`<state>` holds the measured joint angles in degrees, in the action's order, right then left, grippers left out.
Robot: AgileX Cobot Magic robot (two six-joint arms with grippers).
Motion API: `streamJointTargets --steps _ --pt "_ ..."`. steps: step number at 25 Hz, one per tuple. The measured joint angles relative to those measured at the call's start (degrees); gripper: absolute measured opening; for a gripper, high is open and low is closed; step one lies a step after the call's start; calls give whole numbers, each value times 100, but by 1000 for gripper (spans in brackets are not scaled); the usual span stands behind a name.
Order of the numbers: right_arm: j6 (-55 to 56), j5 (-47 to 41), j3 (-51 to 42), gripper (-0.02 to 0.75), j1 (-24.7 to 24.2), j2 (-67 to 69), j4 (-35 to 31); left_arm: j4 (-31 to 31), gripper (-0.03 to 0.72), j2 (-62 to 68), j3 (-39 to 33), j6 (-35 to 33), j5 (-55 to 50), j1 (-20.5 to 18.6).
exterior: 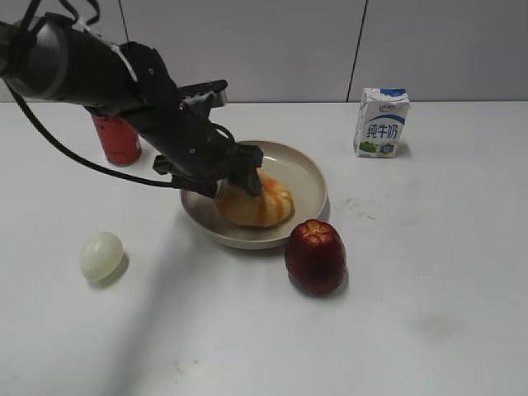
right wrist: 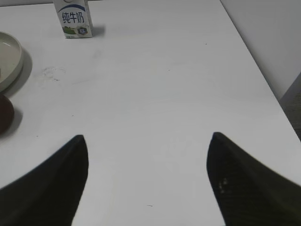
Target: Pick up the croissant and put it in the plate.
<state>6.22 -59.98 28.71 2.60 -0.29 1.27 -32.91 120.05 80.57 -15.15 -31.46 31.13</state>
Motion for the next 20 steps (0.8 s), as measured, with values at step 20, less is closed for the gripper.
streamJointTargets --steps 20 --pt "0 0 0 592 0 0 0 2497 600 -3479 -60 674 -3105 -1428"
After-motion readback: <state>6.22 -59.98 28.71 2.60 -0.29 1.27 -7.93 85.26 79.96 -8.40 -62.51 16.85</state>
